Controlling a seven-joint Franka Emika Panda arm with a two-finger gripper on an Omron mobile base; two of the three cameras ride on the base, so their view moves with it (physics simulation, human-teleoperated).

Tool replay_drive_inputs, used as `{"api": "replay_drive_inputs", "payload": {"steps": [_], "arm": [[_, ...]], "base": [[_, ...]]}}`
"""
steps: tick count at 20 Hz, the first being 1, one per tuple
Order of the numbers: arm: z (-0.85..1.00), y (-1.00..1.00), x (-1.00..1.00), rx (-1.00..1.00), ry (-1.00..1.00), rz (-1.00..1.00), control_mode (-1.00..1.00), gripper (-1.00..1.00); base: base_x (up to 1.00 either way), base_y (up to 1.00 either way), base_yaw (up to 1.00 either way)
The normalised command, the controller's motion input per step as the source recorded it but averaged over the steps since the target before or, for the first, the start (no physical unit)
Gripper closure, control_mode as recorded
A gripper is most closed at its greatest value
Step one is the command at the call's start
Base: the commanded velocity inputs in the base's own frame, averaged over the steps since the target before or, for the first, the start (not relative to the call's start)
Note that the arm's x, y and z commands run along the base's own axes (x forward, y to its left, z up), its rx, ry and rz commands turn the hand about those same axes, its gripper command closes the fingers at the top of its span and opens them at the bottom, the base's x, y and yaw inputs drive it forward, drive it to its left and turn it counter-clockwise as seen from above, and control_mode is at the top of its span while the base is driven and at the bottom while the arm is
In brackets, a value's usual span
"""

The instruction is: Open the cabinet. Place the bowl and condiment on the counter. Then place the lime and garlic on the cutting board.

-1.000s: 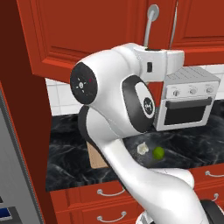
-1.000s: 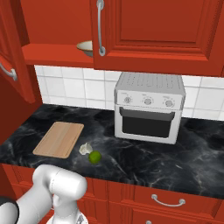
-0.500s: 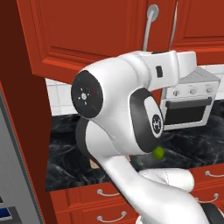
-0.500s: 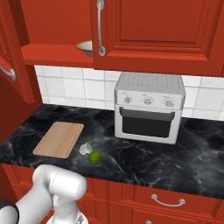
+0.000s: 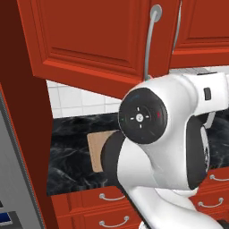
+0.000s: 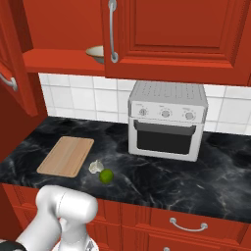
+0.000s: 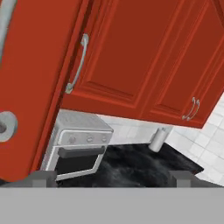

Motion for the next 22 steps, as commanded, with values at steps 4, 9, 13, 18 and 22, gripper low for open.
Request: {"api": "replay_drive_inputs", "payload": {"steps": [4, 9, 13, 18, 22], "arm": [[-0.13, -0.48, -0.48, 0.13, 0.17, 0.0, -1.0, -1.0], [-0.2, -0.52, -0.54, 0.09, 0.2, 0.0, -1.0, -1.0], [-0.24, -0.69, -0.46, 0.13, 0.2, 0.02, -1.0, -1.0], [-0.25, -0.75, -0.32, 0.19, 0.22, 0.03, -1.0, -1.0], [-0.14, -0.7, -0.27, 0.29, 0.17, 0.03, -1.0, -1.0]], "base": [[0.0, 0.0, 0.0], [0.0, 0.0, 0.0], [0.0, 0.0, 0.0], [0.0, 0.0, 0.0], [0.0, 0.0, 0.0]]}}
